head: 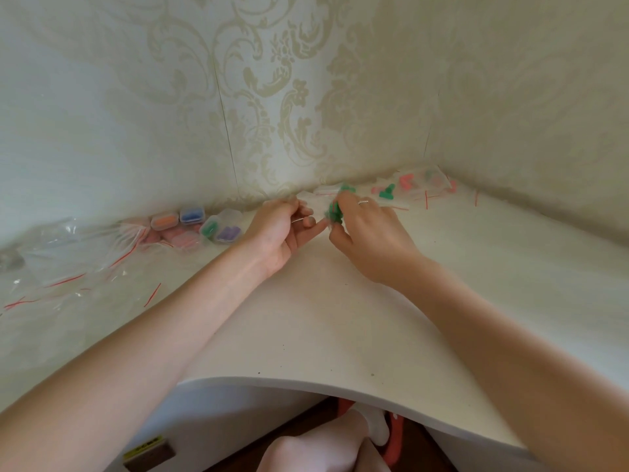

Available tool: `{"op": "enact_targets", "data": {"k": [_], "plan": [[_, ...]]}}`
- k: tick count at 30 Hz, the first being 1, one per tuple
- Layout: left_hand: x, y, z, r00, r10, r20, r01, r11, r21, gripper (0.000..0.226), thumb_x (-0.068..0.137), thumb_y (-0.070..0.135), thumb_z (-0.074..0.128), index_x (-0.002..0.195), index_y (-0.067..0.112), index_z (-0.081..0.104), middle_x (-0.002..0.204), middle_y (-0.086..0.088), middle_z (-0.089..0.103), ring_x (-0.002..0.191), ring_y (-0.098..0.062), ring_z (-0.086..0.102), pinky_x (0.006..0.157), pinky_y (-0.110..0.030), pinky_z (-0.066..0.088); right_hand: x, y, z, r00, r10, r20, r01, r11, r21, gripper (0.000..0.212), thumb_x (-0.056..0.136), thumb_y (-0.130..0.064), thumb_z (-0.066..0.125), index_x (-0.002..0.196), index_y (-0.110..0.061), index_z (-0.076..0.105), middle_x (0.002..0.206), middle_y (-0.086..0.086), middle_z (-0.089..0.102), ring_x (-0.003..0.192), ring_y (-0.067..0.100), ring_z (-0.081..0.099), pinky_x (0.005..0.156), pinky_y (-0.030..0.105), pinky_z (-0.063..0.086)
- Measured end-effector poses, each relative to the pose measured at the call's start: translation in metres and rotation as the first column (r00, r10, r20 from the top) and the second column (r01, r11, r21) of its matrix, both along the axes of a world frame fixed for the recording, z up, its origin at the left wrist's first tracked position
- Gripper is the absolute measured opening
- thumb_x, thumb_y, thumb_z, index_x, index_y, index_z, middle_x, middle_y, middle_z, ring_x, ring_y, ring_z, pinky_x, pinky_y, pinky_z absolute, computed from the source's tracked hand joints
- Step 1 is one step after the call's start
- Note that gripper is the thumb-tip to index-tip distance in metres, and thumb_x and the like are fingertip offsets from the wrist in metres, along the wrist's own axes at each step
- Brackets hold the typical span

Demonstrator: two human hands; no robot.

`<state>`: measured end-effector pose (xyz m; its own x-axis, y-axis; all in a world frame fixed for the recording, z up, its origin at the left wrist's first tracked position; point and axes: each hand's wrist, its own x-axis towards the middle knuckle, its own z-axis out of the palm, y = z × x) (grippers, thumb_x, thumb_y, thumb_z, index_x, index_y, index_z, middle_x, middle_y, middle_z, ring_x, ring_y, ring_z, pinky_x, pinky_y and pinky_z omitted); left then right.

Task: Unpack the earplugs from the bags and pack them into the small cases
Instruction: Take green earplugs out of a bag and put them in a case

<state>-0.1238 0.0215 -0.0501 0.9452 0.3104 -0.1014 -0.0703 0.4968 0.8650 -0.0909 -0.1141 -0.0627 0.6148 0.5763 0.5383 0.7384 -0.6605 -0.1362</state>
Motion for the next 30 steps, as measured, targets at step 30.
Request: {"op": "enact_targets", "data": {"k": [30], "plan": [[-0.001,0.001,0.003,0.985,0.112,-0.129,-0.113,0.994,0.003,0.026,0.093,-0.007,0.026,0.077,0.008,0.042,0.06,-0.006,0.032,0.048,-0.013,0.036,0.044,-0.035,0.056,0.001,0.001,0.004,0.977,-0.12,-0.177,0.178,0.914,0.364,0.003,0.097,-0.009,0.031,0.1,-0.01,0.032,0.058,0.005,0.043,0.054,0.031,0.045,0.045,0.034,0.029]]}}
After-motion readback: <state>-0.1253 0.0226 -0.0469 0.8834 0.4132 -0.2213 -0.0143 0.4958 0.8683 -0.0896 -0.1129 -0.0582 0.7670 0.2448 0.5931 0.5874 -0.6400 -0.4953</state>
